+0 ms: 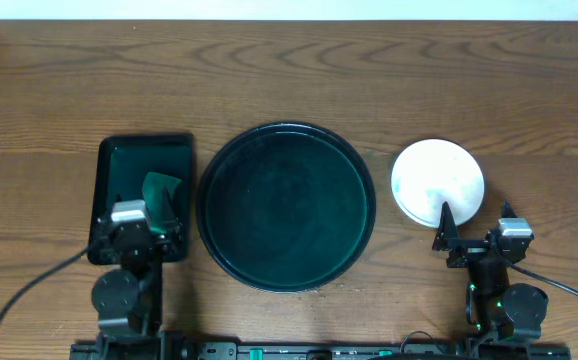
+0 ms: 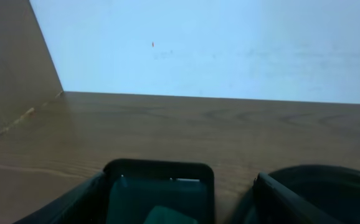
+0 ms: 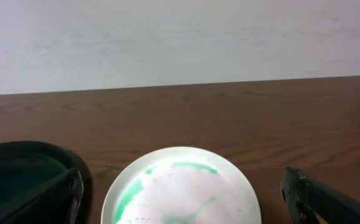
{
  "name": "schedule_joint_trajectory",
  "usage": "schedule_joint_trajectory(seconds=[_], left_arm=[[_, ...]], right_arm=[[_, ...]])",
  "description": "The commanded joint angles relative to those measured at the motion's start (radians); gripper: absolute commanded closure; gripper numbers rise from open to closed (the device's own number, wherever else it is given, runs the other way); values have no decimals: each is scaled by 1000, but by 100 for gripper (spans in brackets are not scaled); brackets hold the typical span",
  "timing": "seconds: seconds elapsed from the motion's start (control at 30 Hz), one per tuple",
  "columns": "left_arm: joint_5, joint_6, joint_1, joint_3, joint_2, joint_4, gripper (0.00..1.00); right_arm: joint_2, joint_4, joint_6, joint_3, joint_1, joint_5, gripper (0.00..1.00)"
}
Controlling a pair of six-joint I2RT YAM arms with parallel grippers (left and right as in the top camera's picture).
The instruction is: Clean dirty plates on tray and stack at the side
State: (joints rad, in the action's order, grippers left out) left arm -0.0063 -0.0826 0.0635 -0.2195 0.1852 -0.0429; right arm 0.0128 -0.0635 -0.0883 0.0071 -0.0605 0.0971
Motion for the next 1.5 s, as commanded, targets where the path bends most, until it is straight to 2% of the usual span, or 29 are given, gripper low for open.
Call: schedule_joint_trajectory(seconds=[0.0, 0.27, 0.53, 1.47], left_arm=[[-6, -19, -4, 69, -71, 35, 26], [-6, -30, -4, 217, -177, 105, 26], [-5, -32, -4, 216, -184, -36, 26], [-2, -33, -4, 216, -179, -31, 26]], right_arm=[[-6, -3, -11, -2, 2, 5, 1], [-6, -4, -11, -2, 2, 5, 1], [-5, -4, -11, -2, 3, 5, 1], [0, -3, -11, -2, 2, 5, 1]])
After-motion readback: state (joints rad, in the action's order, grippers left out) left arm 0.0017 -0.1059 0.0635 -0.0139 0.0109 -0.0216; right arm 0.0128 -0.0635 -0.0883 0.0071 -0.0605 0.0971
